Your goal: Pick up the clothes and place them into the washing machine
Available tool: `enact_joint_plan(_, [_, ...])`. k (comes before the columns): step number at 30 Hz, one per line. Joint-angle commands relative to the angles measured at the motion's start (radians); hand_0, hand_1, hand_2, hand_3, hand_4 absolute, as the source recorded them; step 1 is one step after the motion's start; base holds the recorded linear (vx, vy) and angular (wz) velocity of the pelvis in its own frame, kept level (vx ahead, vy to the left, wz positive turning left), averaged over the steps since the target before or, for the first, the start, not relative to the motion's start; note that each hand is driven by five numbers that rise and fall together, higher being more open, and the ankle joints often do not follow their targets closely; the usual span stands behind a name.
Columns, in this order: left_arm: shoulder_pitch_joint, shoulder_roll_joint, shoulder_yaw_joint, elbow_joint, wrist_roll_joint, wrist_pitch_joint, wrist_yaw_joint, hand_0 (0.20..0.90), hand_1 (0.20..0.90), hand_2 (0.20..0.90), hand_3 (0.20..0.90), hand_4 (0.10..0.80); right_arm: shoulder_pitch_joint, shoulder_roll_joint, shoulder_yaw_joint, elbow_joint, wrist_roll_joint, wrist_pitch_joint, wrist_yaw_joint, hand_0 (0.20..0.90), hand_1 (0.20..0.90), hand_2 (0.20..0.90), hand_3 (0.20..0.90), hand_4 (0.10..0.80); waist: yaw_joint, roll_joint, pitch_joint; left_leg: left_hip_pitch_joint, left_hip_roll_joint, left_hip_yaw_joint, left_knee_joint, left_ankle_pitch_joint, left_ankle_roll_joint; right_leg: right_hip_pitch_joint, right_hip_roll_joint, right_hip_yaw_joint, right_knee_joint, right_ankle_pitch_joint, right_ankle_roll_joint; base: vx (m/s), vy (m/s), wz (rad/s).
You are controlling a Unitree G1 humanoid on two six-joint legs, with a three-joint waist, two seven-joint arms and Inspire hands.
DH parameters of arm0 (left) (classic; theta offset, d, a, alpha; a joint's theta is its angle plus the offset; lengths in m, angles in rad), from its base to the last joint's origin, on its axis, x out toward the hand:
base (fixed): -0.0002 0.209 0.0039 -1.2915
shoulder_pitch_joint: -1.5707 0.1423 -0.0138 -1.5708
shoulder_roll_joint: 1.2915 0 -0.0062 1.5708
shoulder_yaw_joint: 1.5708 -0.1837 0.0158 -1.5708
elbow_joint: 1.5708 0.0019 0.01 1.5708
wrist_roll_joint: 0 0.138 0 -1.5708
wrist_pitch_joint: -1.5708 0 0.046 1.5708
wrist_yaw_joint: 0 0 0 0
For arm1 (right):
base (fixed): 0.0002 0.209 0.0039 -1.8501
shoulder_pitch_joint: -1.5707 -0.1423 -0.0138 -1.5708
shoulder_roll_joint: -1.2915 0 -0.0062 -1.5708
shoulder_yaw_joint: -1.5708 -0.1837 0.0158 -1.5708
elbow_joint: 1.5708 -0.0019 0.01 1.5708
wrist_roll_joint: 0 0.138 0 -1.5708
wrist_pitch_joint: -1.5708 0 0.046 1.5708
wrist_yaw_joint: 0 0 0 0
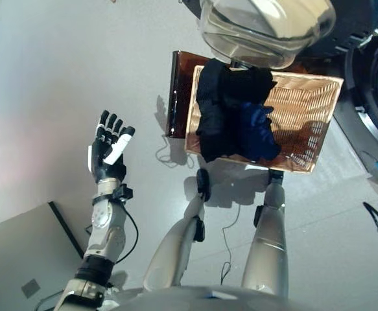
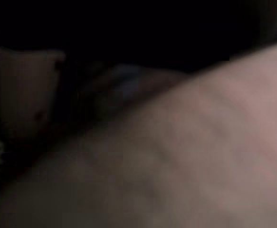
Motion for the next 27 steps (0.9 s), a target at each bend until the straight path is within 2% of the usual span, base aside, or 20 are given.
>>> enact_joint_plan(1, [0.06,0.059,0.096,-0.096,0.013,-0.118,0.018,0.9,0.9,0.9,0.9,0.8,-0.011,-0.222,0.12,-0.099,-0.09,-0.147,0.0,0.2,0.2,0.2,0.2,0.3,0.02,0.009,-0.102,0.072,0.077,-0.011,-0.008,-0.066,-0.194,-0.029,0.041,-0.001,0.125,-0.105,-0.02,-0.037,-0.012,0.07])
enact_joint_plan(8, [0.078,0.053,0.106,-0.092,0.002,-0.125,0.013,0.9,0.9,0.9,0.9,0.8,-0.004,-0.218,0.096,-0.089,-0.091,-0.152,-0.034,0.2,0.2,0.2,0.2,0.3,0.02,0.028,-0.1,0.059,0.072,-0.009,-0.008,-0.062,-0.196,-0.055,0.038,0.009,0.14,-0.111,-0.02,-0.001,0.003,0.01])
enact_joint_plan(9, [0.084,0.052,0.106,-0.088,-0.002,-0.127,0.009,0.9,0.9,0.9,0.9,0.8,0.0,-0.218,0.096,-0.081,-0.105,-0.141,-0.043,0.247,0.247,0.247,0.247,0.333,0.022,0.033,-0.101,0.056,0.068,-0.007,-0.008,-0.061,-0.196,-0.061,0.04,0.012,0.142,-0.11,-0.02,-0.022,0.029,-0.04])
enact_joint_plan(10, [0.084,0.051,0.108,-0.086,-0.002,-0.128,0.011,0.9,0.9,0.9,0.9,0.8,0.002,-0.215,0.095,-0.075,-0.105,-0.137,-0.045,0.247,0.247,0.247,0.247,0.333,0.022,0.036,-0.1,0.054,0.066,-0.007,-0.008,-0.06,-0.195,-0.065,0.041,0.013,0.141,-0.106,-0.02,0.009,0.036,-0.08])
enact_joint_plan(11, [0.086,0.051,0.107,-0.084,-0.002,-0.129,0.013,0.9,0.9,0.9,0.9,0.8,0.004,-0.21,0.093,-0.065,-0.103,-0.13,-0.046,0.518,0.518,0.518,0.518,0.527,0.023,0.038,-0.1,0.056,0.066,-0.006,-0.008,-0.063,-0.194,-0.068,0.041,0.013,0.144,-0.108,-0.02,0.03,0.026,-0.09])
enact_joint_plan(12, [0.085,0.054,0.108,-0.077,-0.002,-0.129,0.016,0.9,0.9,0.9,0.9,0.8,0.003,-0.209,0.095,-0.054,-0.096,-0.125,-0.042,0.9,0.9,0.9,0.9,0.8,0.025,0.039,-0.104,0.059,0.065,-0.004,-0.008,-0.071,-0.193,-0.069,0.042,0.016,0.147,-0.115,-0.019,0.013,0.026,-0.09])
enact_joint_plan(27, [0.094,0.056,0.117,-0.066,-0.011,-0.128,0.013,0.9,0.9,0.9,0.9,0.8,0.009,-0.166,0.122,-0.046,-0.124,-0.085,-0.04,0.9,0.9,0.9,0.9,0.8,0.023,0.043,-0.111,0.081,0.058,0.009,-0.008,-0.07,-0.185,-0.041,0.038,0.018,0.118,-0.086,-0.015,0.001,0.014,-0.04])
